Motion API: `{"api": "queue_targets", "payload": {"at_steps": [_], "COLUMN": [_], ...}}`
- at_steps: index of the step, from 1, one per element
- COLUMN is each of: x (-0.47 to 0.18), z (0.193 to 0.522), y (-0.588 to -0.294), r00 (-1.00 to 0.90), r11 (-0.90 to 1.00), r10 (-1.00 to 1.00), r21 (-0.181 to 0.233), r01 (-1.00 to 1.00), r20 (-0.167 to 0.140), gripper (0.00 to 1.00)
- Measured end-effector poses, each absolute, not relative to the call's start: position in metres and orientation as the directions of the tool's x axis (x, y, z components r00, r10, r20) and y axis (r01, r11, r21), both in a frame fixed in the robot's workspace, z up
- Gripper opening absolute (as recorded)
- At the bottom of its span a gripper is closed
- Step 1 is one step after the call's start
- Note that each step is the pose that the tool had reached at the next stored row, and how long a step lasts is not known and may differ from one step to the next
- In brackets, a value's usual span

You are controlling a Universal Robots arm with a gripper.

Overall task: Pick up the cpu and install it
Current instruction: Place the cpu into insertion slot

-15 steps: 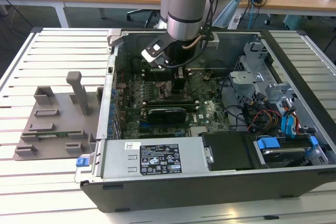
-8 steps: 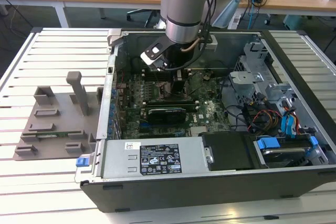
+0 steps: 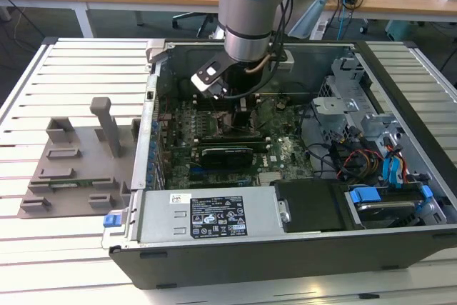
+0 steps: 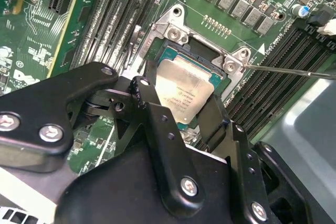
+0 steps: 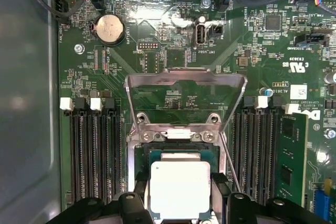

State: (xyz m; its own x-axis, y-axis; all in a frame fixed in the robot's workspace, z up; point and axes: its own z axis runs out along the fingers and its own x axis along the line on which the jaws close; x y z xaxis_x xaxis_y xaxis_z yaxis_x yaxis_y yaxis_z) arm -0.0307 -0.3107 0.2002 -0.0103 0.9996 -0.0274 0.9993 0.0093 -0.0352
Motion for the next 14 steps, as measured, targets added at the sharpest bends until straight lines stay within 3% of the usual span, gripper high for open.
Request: {"api": "queue_targets", "payload": {"at_steps": [9,11,14], "x": [-0.0307,-0.0307,-0.0307], "z": [0.1979,0.1979,0.1978], "y": [-0.3106,-0.3106,-0.3106], "r00": [-0.011,-0.010,-0.010], "r11": [0.010,0.010,0.009], "r10": [1.000,1.000,1.000], "r21": [-0.035,-0.035,-0.035], "r01": [0.999,0.999,0.999], "r20": [-0.027,-0.027,-0.027], "gripper": [0.55,0.62,0.62]}}
